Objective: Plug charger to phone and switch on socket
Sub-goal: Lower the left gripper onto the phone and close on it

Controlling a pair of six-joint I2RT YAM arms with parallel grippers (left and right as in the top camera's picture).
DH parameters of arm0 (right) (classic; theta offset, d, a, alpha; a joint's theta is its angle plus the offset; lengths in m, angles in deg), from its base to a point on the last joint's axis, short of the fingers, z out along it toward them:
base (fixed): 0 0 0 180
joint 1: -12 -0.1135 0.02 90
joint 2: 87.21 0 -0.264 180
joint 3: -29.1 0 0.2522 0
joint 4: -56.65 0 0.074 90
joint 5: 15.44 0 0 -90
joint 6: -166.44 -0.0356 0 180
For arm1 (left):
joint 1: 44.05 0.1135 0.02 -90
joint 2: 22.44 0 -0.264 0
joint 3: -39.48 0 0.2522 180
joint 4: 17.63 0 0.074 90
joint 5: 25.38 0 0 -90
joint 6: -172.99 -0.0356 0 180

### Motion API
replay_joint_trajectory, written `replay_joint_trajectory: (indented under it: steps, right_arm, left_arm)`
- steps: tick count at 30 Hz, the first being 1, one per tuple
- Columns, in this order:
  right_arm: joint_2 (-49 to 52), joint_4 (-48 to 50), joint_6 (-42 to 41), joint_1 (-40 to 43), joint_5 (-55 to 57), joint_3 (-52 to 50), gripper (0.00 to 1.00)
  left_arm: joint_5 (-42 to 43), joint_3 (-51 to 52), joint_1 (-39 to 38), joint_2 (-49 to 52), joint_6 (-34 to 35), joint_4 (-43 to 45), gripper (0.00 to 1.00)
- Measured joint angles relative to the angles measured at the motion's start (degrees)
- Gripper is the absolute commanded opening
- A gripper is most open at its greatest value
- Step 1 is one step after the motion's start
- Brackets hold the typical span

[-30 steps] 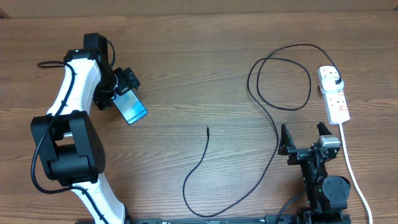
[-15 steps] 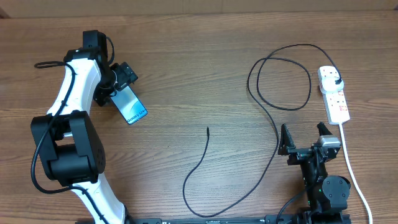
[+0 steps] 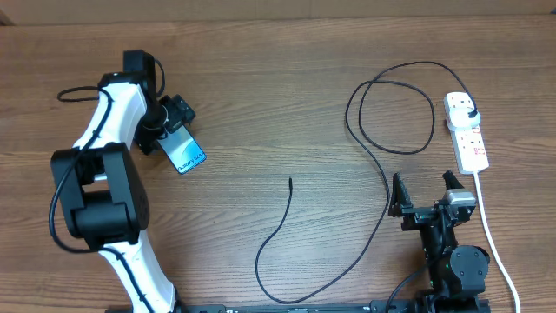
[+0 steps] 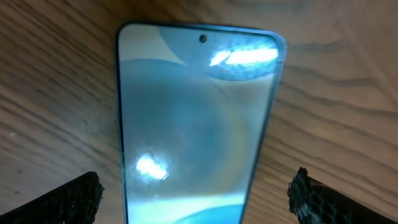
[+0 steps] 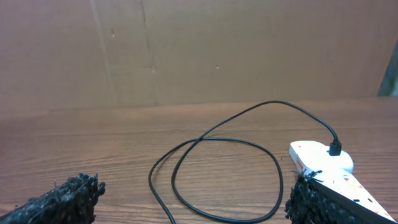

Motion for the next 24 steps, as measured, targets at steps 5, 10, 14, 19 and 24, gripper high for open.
replay_joint_trajectory:
  steps: [5, 10, 14, 19, 24]
  right_arm:
    - [0.00, 0.00, 0.00, 0.00, 0.02, 0.00, 1.00]
    - [0.00, -0.02, -0.02, 0.00, 0.02, 0.00, 1.00]
    - [0.00, 0.02, -0.02, 0.00, 0.02, 0.00, 1.00]
    - [0.00, 0.00, 0.00, 0.00, 0.00, 0.00, 1.00]
    - [0.00, 0.00, -0.02, 0.00, 0.02, 0.00, 1.00]
  left_arm:
    - [0.02, 0.13, 0.00, 2.51, 0.02, 0.02, 1.00]
    - [0.00, 0.35, 0.00, 2.69, 0.00, 0.35, 0.99]
    - [0.00, 0.35, 0.00, 2.69, 0.02, 0.44, 0.99]
    - [0.00, 0.35, 0.00, 2.69, 0.02, 0.42, 1.00]
    - [0.02, 0.35, 0.00, 2.69, 0.68, -0.24, 1.00]
